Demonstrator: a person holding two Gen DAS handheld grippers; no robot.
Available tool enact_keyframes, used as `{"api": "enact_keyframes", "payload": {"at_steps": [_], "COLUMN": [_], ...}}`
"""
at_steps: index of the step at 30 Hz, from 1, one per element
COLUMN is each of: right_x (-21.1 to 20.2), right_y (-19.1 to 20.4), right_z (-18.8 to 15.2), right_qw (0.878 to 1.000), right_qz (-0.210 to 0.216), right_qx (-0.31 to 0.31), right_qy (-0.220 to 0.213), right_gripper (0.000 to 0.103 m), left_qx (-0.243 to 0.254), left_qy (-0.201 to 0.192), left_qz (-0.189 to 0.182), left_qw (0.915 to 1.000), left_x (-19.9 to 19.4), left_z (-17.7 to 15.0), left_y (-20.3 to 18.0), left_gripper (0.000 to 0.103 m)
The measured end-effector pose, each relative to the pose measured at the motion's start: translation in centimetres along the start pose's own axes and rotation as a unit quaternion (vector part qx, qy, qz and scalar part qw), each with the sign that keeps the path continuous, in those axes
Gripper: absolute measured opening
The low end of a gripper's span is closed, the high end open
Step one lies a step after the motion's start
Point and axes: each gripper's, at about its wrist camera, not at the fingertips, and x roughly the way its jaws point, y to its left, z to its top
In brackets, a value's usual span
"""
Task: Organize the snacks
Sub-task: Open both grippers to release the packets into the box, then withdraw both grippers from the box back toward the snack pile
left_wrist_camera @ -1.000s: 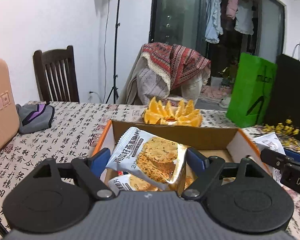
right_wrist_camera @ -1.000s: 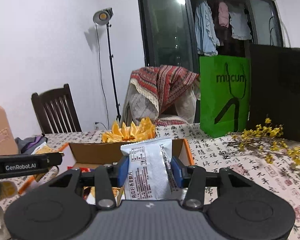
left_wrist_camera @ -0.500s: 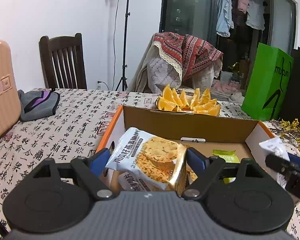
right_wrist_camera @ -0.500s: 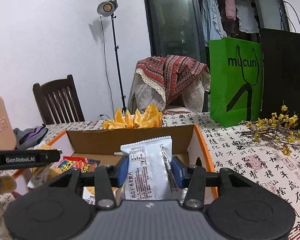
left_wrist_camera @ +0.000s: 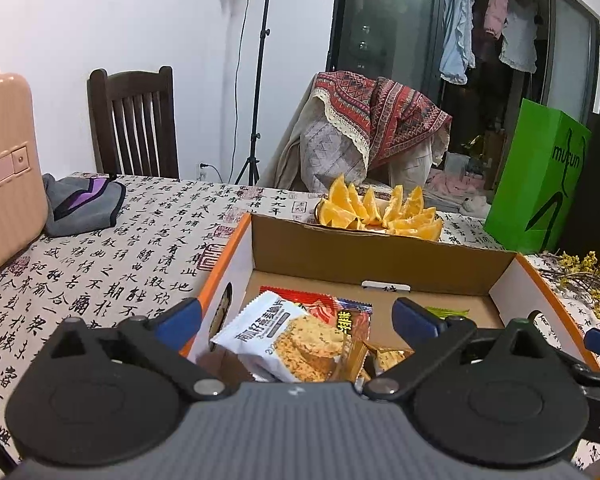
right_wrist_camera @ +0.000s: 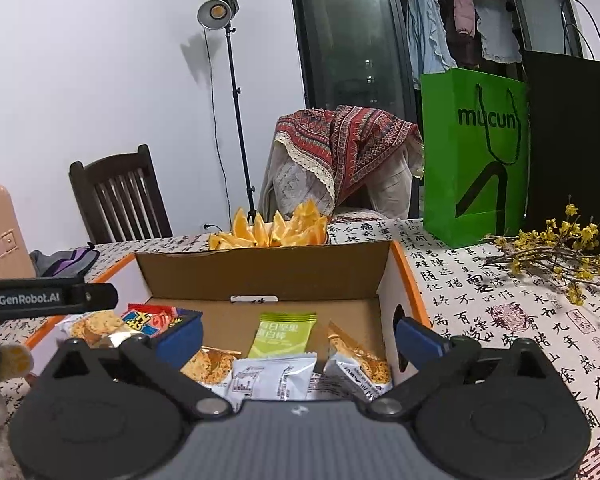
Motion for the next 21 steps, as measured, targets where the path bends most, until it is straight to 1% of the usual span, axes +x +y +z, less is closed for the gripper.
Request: {"api": "enact_keyframes", "payload": {"at_steps": [6, 11, 14, 18, 21], "right_x": [-0.7, -2.0, -3.2, -5.2, -7.0], "right_y": [-0.1, -0.1, 0.0, 0.0, 0.1], "right_z": [0.2, 1.0, 1.4, 1.5, 1.1], "right_qw": [1.000, 1.000, 1.000, 1.000, 0.999], "right_qz": [-0.002, 0.000, -0.008, -0.009, -0.016], "right_qx": [0.002, -0.001, -0.006, -0.014, -0.027], "right_qy": [-0.005, -0.014, -0.010, 0.003, 0.002], "right_gripper": [0.103, 0.103, 0.103, 0.103, 0.103], "left_qx": [0.005, 0.015, 0.013, 0.006, 0.010], "left_qy": [0.002, 0.000, -0.007, -0.001, 0.001], "left_qz": [-0.006, -0.019, -0.024, -0.025, -0.028], "left_qw": [1.0000, 0.9997, 0.9996, 0.9997, 0.9996], "left_x": [-0.5, -2.5, -3.9, -5.4, -6.7], "left_z": [0.2, 0.7, 0.6, 0.4, -0.2], "left_y": [-0.4, -0.6, -0.3, 0.2, 0.5], "left_gripper": [0.103, 0.103, 0.103, 0.103, 0.103]}}
